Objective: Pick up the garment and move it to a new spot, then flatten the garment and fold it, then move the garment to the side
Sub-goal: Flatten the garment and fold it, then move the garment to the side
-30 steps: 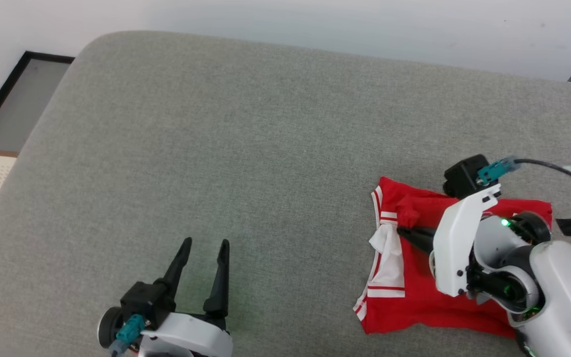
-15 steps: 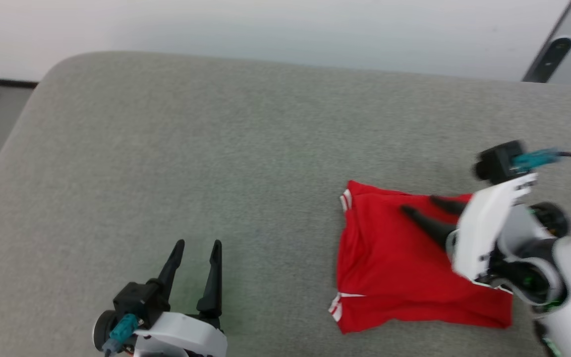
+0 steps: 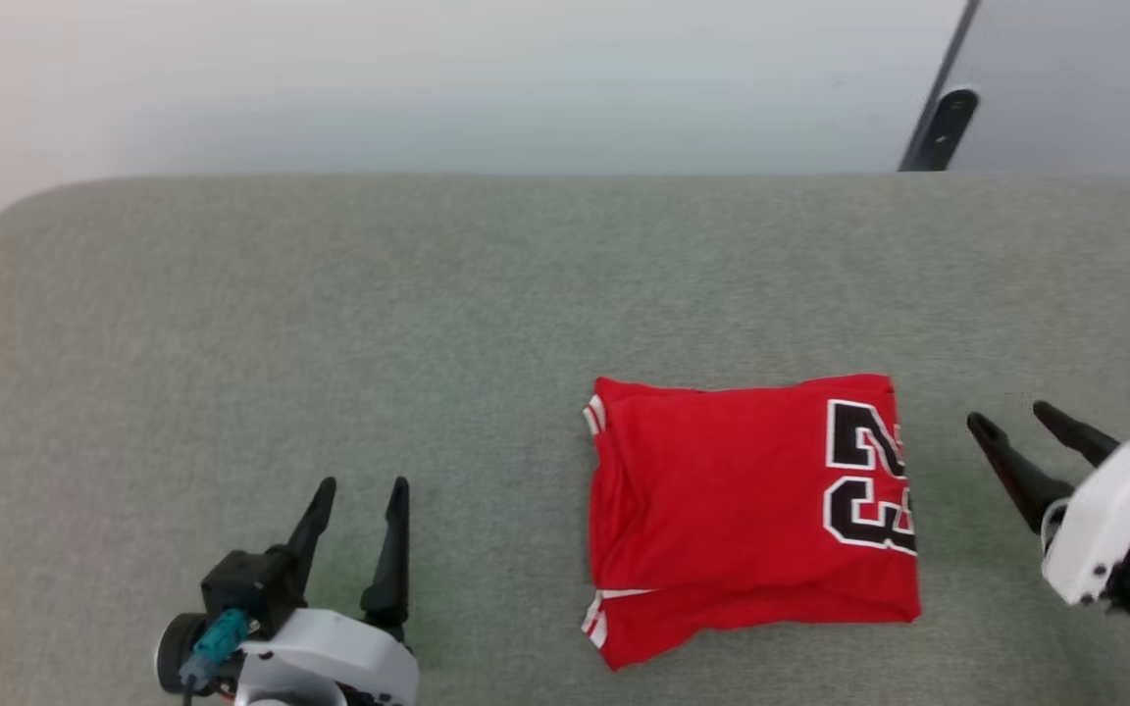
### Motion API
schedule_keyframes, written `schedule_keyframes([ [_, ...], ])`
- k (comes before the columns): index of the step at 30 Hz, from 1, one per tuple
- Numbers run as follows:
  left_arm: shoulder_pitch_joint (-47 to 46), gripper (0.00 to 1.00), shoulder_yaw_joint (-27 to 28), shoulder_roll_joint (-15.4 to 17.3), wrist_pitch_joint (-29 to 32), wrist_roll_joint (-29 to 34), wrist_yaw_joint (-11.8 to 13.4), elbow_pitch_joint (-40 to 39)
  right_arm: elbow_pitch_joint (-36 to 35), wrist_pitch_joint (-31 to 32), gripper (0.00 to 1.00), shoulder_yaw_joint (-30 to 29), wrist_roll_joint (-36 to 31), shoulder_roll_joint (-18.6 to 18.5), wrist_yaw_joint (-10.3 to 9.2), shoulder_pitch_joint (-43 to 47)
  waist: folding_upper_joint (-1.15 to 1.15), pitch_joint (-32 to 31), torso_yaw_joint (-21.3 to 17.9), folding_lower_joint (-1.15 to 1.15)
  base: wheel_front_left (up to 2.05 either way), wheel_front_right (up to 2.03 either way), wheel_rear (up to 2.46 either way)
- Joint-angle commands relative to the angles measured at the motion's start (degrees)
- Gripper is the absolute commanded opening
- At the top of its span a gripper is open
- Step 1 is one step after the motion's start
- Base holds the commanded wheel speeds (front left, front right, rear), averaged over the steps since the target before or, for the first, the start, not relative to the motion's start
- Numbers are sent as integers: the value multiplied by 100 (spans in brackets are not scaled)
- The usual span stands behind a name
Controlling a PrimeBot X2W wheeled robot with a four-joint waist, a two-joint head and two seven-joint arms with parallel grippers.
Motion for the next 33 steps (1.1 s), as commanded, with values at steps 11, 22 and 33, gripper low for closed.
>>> schedule_keyframes([
  [11, 683, 100, 163, 236, -22, -15, -65, -195, 58, -1647, 100, 63, -242, 17, -7, 944, 0, -582, -463, 0, 0, 0, 0],
  [22, 1629, 100, 287, 248, -22, 54, 170, -853, -138, -2104, 100, -226, -517, 377, -7, 1534, 0, -717, -485, 0, 0, 0, 0],
  [33, 2263, 100, 253, 200, 129, 17, 386, -1603, -563, -1999, 100, -727, -658, 591, -7, 2072, 0, -693, -429, 0, 0, 0, 0],
])
